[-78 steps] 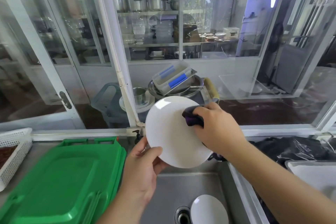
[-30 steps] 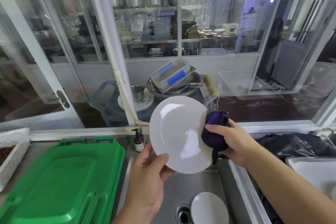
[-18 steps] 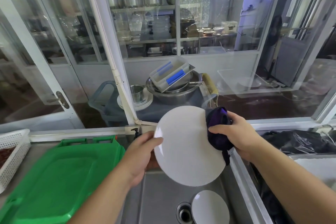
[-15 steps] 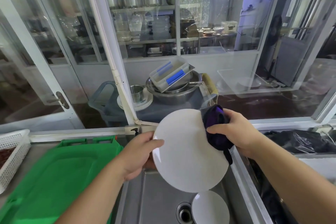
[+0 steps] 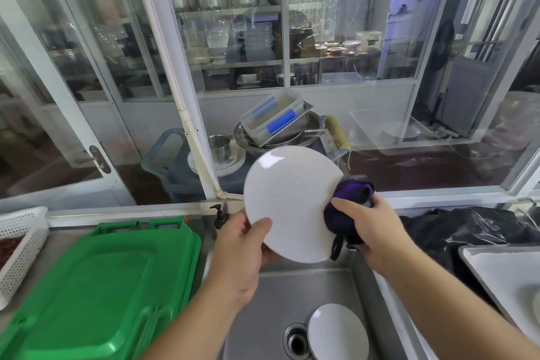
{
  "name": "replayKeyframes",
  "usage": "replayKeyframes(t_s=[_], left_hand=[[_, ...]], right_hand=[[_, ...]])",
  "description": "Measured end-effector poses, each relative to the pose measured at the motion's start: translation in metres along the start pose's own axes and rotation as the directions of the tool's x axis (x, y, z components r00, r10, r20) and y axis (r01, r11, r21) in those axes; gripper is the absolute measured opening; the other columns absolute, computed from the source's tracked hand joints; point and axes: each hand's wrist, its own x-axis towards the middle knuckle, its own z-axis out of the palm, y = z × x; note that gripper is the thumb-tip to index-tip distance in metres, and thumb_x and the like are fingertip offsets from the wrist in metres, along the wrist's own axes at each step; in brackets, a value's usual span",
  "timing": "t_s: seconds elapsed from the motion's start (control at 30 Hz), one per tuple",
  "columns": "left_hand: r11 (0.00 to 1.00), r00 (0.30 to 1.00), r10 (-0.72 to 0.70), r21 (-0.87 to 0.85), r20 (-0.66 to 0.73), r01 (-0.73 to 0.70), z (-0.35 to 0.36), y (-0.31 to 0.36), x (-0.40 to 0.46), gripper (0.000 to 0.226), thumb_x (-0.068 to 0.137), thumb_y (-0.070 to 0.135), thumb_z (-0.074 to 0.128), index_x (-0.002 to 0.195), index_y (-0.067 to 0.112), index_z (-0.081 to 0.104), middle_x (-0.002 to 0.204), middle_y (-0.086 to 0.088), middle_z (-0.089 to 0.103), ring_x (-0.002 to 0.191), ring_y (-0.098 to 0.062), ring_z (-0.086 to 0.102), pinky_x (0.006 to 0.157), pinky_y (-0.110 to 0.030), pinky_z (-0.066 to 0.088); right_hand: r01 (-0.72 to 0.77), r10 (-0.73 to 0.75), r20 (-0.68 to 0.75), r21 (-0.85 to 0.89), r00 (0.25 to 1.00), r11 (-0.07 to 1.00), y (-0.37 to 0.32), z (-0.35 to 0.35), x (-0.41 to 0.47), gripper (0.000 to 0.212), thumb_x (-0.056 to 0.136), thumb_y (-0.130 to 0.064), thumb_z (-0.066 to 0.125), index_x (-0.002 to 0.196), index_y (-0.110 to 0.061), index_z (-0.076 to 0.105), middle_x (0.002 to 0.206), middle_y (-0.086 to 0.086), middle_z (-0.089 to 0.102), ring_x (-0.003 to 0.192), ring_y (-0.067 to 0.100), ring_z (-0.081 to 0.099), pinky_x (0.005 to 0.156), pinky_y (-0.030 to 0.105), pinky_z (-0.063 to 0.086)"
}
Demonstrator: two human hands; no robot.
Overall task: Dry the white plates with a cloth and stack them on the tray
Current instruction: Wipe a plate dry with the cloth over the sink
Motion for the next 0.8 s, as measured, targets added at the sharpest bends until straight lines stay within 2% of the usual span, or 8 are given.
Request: replayKeyframes(t_s=[0.1,0.17,0.23,0.33,0.43,0.5,0.63,0.8], left_hand=[[0.997,0.998,-0.009,-0.075,-0.055,0.005,0.007,-0.021,-0.006,0.024,0.101,0.001,0.058,0.117,0.014,0.069,0.113,-0.007,0.077,0.102,-0.029,0.074,0.072,-0.041,0.063],[0.992,0.998,-0.036,-0.122,-0.052,0.029,0.008,-0.029,-0.010,0.027,0.100,0.000,0.057,0.121,0.014,0.067,0.116,-0.007,0.076,0.105,-0.030,0.074,0.075,-0.045,0.063],[0.986,0.997,-0.077,-0.152,0.001,0.076,0.005,-0.034,-0.011,0.033,0.100,-0.003,0.057,0.125,0.018,0.064,0.119,-0.005,0.075,0.108,-0.031,0.073,0.079,-0.050,0.063],[0.988,0.987,-0.128,-0.078,0.101,0.136,-0.002,-0.024,-0.009,0.037,0.097,-0.003,0.061,0.125,0.021,0.063,0.119,-0.005,0.075,0.106,-0.032,0.073,0.082,-0.054,0.063],[0.982,0.969,-0.190,0.016,0.158,0.190,-0.013,-0.004,0.001,0.024,0.099,0.011,0.061,0.122,0.012,0.066,0.115,-0.016,0.076,0.092,-0.030,0.074,0.072,-0.044,0.063],[0.972,0.955,-0.224,0.120,0.192,0.204,-0.020,0.009,0.009,0.026,0.100,0.018,0.059,0.124,0.010,0.067,0.114,-0.019,0.076,0.092,-0.031,0.073,0.067,-0.040,0.062],[0.956,0.952,-0.191,0.265,0.239,0.125,-0.026,0.027,0.018,0.028,0.103,0.010,0.055,0.125,0.020,0.068,0.113,-0.012,0.078,0.103,-0.033,0.071,0.079,-0.044,0.060],[0.977,0.956,-0.120,0.204,0.269,0.066,-0.020,0.030,0.017,0.036,0.101,-0.001,0.053,0.123,0.023,0.068,0.116,-0.010,0.077,0.105,-0.030,0.070,0.091,-0.048,0.056]], right_hand=[[-0.029,0.035,-0.043,0.139,0.998,0.990,0.015,0.006,-0.012,0.028,0.086,-0.013,0.083,0.106,-0.025,0.067,0.103,0.006,0.076,0.092,0.029,0.073,0.061,0.035,0.053],[-0.026,0.036,-0.064,0.156,0.997,0.987,0.021,0.006,-0.016,0.028,0.085,-0.011,0.083,0.105,-0.024,0.067,0.102,0.007,0.076,0.092,0.031,0.073,0.062,0.037,0.055],[-0.021,0.032,-0.080,0.130,0.996,0.991,0.022,0.002,-0.015,0.027,0.084,-0.009,0.083,0.102,-0.022,0.069,0.100,0.008,0.076,0.092,0.032,0.074,0.071,0.046,0.061],[-0.026,0.031,-0.057,0.098,0.998,0.995,0.017,-0.005,-0.010,0.027,0.083,-0.004,0.082,0.106,-0.016,0.072,0.097,0.010,0.078,0.089,0.033,0.075,0.080,0.050,0.061],[0.007,-0.007,0.008,0.013,1.000,1.000,0.004,-0.015,-0.005,0.030,0.082,-0.003,0.083,0.106,-0.017,0.073,0.096,0.010,0.079,0.095,0.036,0.075,0.086,0.054,0.061],[0.063,-0.056,0.088,-0.076,0.995,0.995,-0.008,-0.020,-0.002,0.032,0.081,-0.001,0.083,0.105,-0.020,0.073,0.093,0.006,0.080,0.095,0.035,0.076,0.086,0.053,0.063],[0.202,-0.148,0.221,-0.249,0.964,0.947,-0.031,-0.022,0.002,0.033,0.079,-0.002,0.085,0.101,-0.024,0.075,0.092,0.002,0.080,0.089,0.028,0.077,0.087,0.053,0.063],[0.250,-0.207,0.203,-0.216,0.957,0.944,-0.042,-0.020,0.005,0.035,0.079,-0.007,0.086,0.102,-0.029,0.074,0.093,-0.004,0.080,0.092,0.022,0.076,0.087,0.049,0.064]])
